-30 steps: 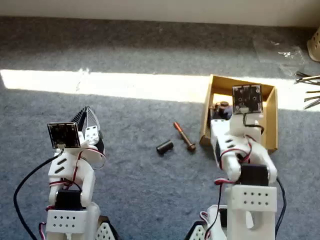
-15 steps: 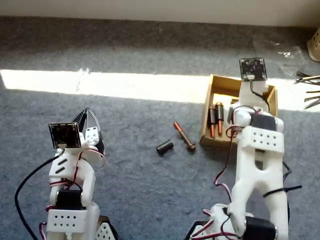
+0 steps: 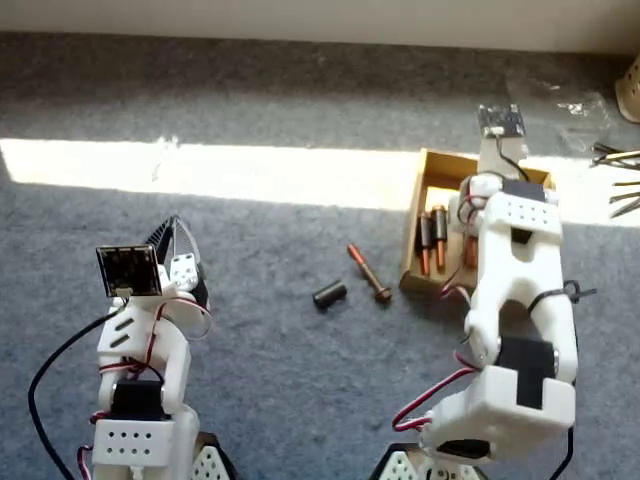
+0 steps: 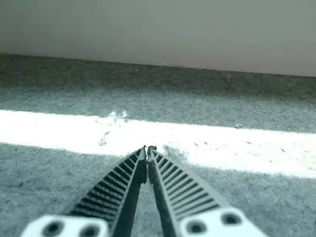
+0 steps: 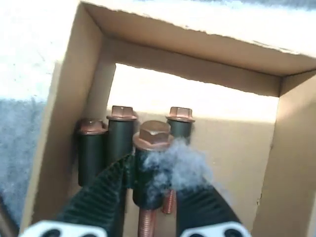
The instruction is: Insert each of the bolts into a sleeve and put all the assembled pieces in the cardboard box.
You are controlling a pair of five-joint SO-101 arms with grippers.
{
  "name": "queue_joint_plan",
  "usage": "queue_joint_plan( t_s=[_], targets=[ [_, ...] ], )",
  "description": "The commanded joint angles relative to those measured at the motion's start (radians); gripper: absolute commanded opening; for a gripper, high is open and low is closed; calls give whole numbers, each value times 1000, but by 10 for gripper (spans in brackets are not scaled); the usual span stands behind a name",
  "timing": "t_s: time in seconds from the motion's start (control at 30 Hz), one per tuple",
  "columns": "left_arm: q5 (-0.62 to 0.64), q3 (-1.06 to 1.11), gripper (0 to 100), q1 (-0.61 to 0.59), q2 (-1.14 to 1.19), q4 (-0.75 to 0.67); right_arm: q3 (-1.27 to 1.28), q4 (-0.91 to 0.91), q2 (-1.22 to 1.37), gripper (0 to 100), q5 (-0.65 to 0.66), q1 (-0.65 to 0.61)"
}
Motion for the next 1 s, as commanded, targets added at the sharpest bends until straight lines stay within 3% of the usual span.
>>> queue_joint_plan(
  t_s=[0.0,0.27,0.53,0.77,0.97],
  targets=[
    [0,-7,27,-5,-13,-20,-85,1,31,8,11,2],
    [0,-7,27,-5,-13,-20,-87,1,54,135,11,-7],
    [0,-7,27,-7,-13,-20,-90,2,45,180,11,-8],
    [2,-5,27,-81,-13,-48,-104,119,-196,180,11,-59],
    [2,10,27,-82,-13,-66,-77,217,-420,180,11,-193]
  ],
)
